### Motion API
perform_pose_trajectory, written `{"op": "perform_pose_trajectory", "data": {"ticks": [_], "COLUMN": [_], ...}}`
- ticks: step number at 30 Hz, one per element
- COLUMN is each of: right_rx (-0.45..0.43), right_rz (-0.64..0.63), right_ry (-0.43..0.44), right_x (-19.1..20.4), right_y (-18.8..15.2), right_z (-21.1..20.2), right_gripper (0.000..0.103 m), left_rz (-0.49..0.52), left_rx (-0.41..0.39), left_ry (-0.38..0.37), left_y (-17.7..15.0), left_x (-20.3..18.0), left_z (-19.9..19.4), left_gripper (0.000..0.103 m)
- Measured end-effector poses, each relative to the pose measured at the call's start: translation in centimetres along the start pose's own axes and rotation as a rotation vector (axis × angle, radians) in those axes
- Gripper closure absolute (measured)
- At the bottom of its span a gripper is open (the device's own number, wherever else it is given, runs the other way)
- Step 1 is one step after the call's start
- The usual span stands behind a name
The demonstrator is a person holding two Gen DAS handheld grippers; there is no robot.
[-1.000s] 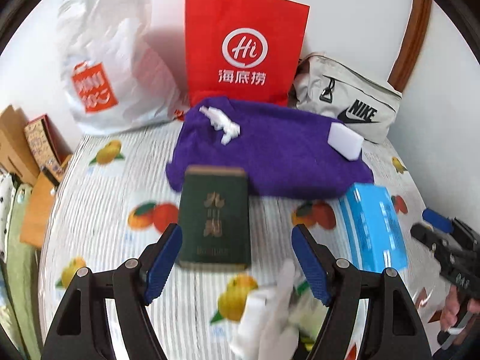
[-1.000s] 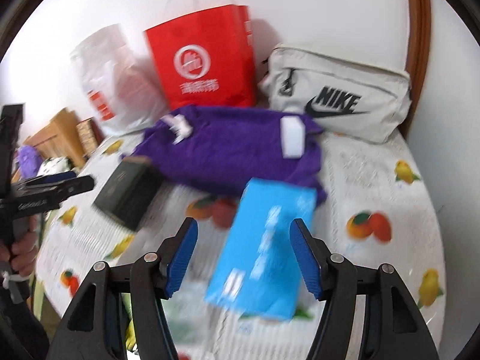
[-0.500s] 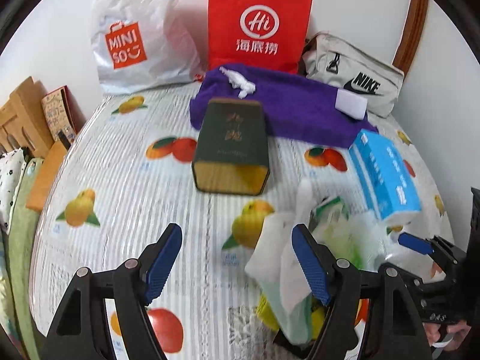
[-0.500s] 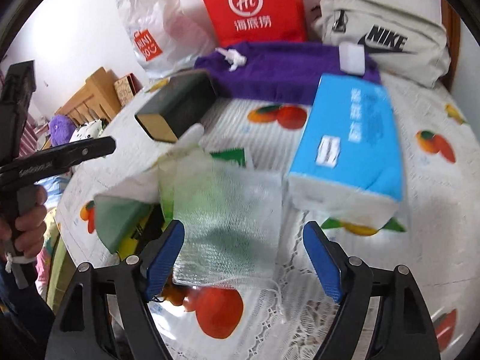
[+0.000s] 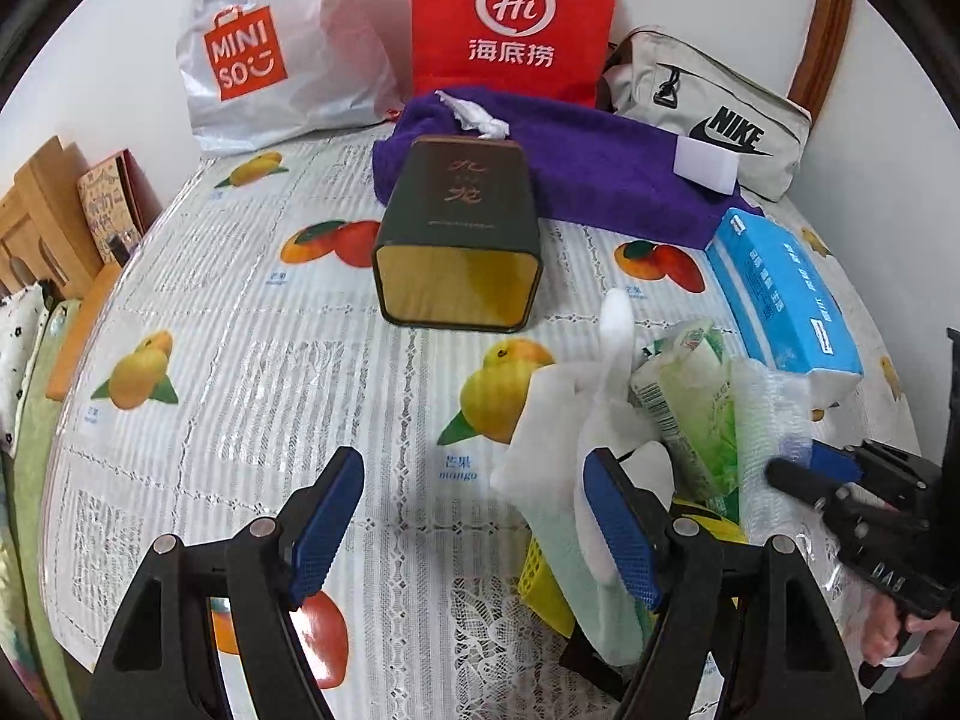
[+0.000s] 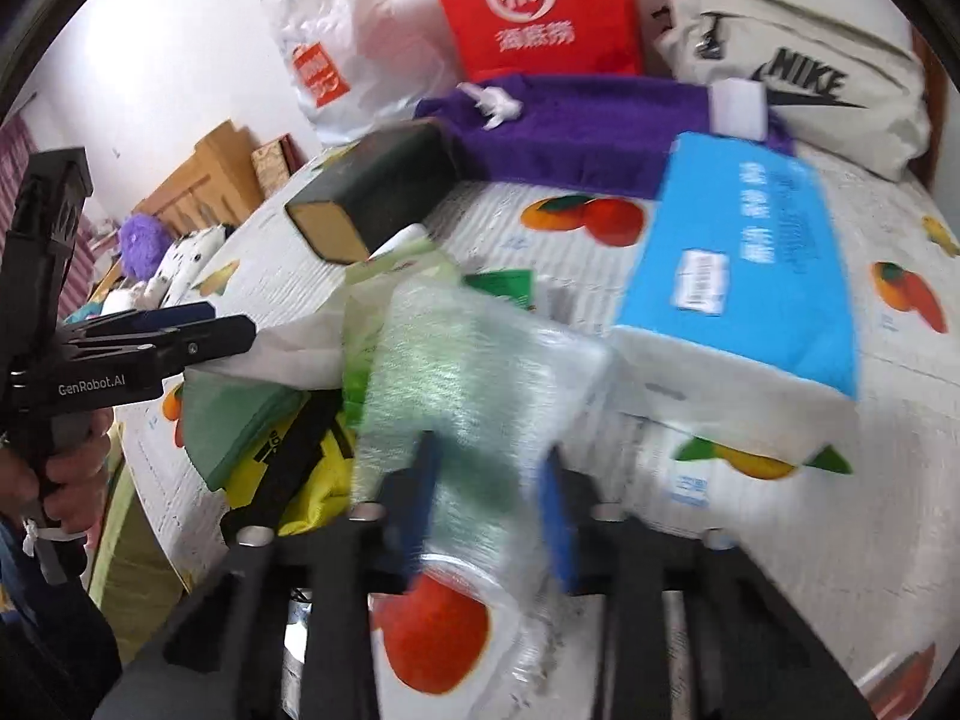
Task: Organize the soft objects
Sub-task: 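Grasp the clear mesh bag with the right gripper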
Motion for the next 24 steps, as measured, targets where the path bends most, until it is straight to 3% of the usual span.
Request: {"op": "perform_pose_trajectory", "data": {"ticks": [6,12,14,15,16,24], "right_rx": [-0.025,-0.012,0.007,0.003,-0.002,0.007], "right_rz": [0.013,0.023,0.035,0.041,0.04,0.031], "right_ry": [0.02,0.0,0.023,0.031,0.033,0.004], "right_x": [-0.7,-0.4,-0.3,-0.1,0.1,2.3], "right_y": [-0.8,-1.1,-0.9,-0.9,-0.9,-0.2], "right_z": [-0.5,-0.5,0.0,0.1,0.2,1.4], "right_gripper": [0.098,0.092,0.07,0.052,0.042,0.03], "left_rz": [0.04,0.051,0.05,0.051,0.054,0.041], "left_rx": [-0.023,-0.027,-0.025,-0.025,-0.027,-0.011], "left_ry": [-0.026,-0.034,-0.044,-0.047,-0.043,-0.037], "left_y": [0.0,-0.4,-0.5,-0.6,-0.7,-0.9], "left_x": [-1.2,-1.5,-1.4,-1.4,-1.4,-0.7], "left_z": [-0.6,-0.9,-0.9,-1.0,-1.1,-0.8], "left_gripper": [0.029,0.029,0.029,0.029,0.029,0.029]}}
Point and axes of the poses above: each gripper's, at about its wrist camera, not at the fingertips, and z roughly the way its jaws point, x to its left, y to its top, the point moved 1 cm from there along z, roughly the way its jaws point, and after that the axes turned 12 degrees about x, right-handed, at the moved point
